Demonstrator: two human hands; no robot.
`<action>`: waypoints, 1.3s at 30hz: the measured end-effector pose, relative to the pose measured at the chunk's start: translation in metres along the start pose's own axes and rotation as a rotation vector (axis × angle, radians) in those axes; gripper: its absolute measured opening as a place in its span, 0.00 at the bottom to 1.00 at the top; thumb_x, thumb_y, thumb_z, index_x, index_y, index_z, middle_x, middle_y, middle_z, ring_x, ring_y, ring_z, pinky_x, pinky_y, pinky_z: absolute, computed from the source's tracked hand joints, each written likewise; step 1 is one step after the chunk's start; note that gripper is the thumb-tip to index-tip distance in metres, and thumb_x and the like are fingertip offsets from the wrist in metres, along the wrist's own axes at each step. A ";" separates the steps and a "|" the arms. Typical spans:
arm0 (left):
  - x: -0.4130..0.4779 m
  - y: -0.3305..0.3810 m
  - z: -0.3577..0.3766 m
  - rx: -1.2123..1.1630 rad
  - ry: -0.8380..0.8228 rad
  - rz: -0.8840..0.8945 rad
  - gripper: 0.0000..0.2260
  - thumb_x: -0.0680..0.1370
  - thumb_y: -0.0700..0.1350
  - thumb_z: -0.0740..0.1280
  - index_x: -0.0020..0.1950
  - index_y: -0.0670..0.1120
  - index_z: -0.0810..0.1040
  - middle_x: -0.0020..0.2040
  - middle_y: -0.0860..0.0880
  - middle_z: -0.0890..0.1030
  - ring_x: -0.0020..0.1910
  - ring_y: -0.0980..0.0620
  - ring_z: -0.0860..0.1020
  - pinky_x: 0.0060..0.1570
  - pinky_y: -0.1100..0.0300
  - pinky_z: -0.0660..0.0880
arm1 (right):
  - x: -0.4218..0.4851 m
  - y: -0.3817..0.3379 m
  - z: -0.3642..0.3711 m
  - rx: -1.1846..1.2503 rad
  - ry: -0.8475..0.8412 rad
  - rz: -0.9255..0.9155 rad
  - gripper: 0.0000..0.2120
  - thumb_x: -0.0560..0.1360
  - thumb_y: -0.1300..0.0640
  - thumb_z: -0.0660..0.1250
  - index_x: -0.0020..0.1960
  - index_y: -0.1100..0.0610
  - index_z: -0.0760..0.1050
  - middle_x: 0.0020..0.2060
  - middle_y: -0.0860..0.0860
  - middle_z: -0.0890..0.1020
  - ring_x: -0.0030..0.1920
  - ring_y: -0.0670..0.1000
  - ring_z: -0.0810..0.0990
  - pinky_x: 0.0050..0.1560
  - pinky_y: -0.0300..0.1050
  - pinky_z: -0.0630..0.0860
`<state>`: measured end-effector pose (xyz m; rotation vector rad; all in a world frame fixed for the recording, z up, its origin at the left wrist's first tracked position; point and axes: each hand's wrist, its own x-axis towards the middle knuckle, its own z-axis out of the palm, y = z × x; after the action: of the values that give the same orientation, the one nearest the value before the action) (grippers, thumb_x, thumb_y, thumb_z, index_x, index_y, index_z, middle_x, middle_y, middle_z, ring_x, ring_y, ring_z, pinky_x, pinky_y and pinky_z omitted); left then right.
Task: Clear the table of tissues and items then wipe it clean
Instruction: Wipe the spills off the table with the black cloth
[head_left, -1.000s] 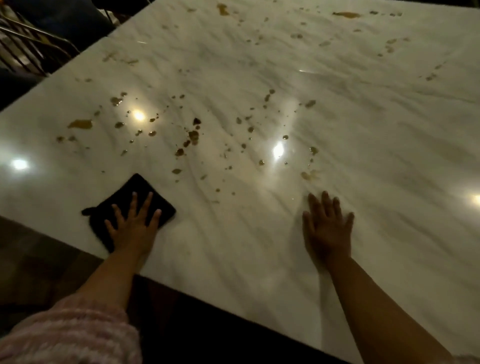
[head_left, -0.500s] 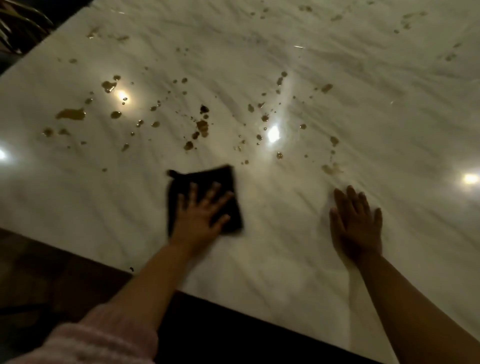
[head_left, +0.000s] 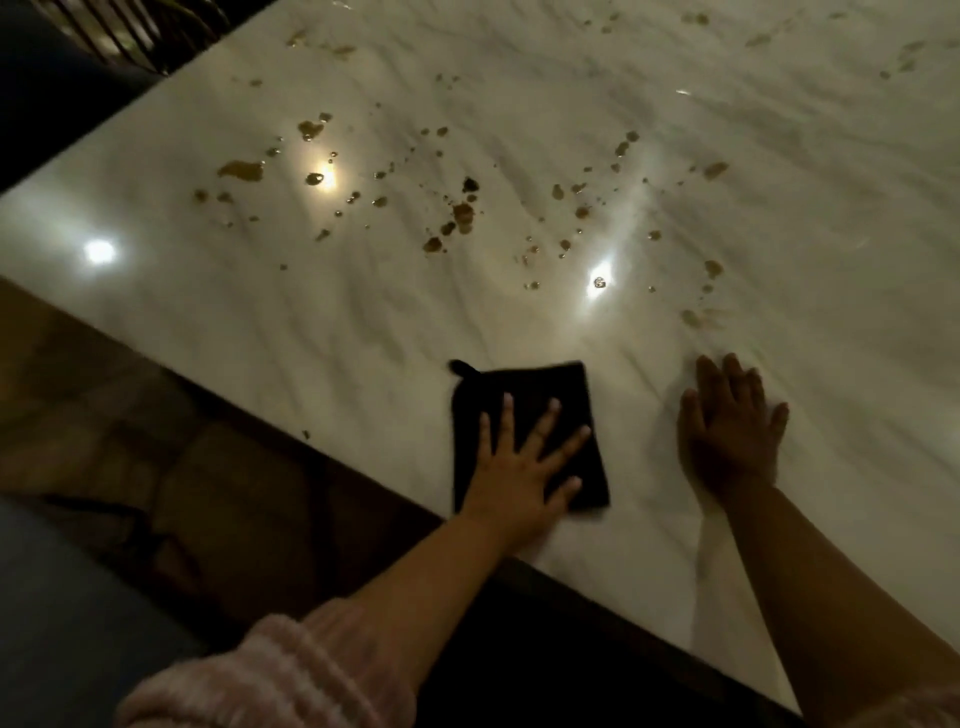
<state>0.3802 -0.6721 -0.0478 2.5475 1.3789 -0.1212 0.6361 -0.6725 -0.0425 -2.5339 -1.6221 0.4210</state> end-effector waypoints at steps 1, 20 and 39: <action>-0.017 0.003 0.005 0.035 -0.017 0.064 0.25 0.77 0.64 0.47 0.74 0.62 0.57 0.76 0.51 0.59 0.72 0.30 0.52 0.68 0.33 0.50 | -0.001 0.000 0.000 0.014 0.002 -0.005 0.26 0.81 0.43 0.44 0.77 0.46 0.48 0.77 0.49 0.48 0.77 0.51 0.43 0.74 0.59 0.39; -0.003 0.031 -0.004 -0.091 -0.102 -0.087 0.26 0.74 0.64 0.37 0.72 0.63 0.36 0.74 0.51 0.31 0.71 0.35 0.30 0.66 0.38 0.30 | -0.053 -0.003 -0.009 0.227 -0.021 0.033 0.25 0.81 0.47 0.50 0.77 0.49 0.52 0.77 0.51 0.47 0.77 0.52 0.41 0.74 0.57 0.42; 0.204 -0.150 -0.071 -0.068 0.024 -0.259 0.25 0.79 0.61 0.44 0.75 0.61 0.43 0.78 0.46 0.41 0.73 0.31 0.39 0.67 0.32 0.39 | 0.091 -0.033 -0.006 0.121 0.208 0.401 0.30 0.78 0.38 0.43 0.77 0.49 0.50 0.77 0.52 0.50 0.77 0.53 0.46 0.74 0.57 0.45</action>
<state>0.3639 -0.4096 -0.0428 2.3125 1.6867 -0.0879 0.6452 -0.5761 -0.0452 -2.6979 -0.9886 0.2645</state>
